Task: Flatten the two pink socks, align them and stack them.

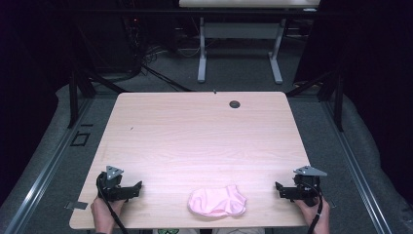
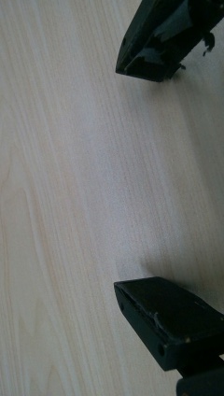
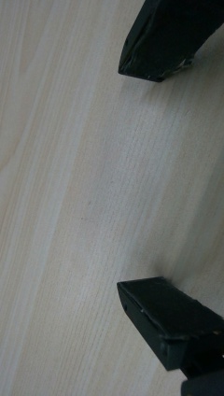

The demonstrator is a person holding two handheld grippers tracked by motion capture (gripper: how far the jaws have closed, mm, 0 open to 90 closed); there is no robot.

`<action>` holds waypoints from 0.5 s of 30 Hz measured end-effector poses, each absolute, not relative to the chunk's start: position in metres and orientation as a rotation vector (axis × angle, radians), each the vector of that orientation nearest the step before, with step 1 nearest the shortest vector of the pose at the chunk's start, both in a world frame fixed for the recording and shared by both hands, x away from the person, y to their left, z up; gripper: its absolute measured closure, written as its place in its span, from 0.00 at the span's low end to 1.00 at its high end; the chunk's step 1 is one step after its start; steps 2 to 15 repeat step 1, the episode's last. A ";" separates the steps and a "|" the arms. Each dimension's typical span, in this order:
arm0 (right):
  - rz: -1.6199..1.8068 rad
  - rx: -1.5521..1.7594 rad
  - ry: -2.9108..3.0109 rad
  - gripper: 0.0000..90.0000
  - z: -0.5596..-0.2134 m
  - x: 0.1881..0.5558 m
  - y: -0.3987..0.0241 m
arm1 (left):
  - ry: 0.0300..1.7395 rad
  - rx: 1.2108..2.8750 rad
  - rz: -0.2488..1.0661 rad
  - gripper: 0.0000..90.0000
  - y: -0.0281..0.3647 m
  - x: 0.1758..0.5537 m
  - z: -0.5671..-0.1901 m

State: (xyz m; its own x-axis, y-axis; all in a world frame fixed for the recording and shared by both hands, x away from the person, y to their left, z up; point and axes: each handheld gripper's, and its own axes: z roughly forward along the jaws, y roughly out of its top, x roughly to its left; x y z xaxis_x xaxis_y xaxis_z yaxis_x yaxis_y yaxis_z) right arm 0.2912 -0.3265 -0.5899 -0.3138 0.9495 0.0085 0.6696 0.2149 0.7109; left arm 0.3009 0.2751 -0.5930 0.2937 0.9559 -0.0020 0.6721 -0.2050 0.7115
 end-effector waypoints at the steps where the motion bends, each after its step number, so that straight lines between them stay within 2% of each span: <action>1: 0.870 1.494 2.067 0.00 -0.590 0.291 -0.327 | 1.448 1.959 0.603 0.00 0.275 0.301 -0.593; 15: 0.870 1.494 2.067 0.00 -0.590 0.291 -0.327 | 1.448 1.959 0.603 0.00 0.275 0.301 -0.593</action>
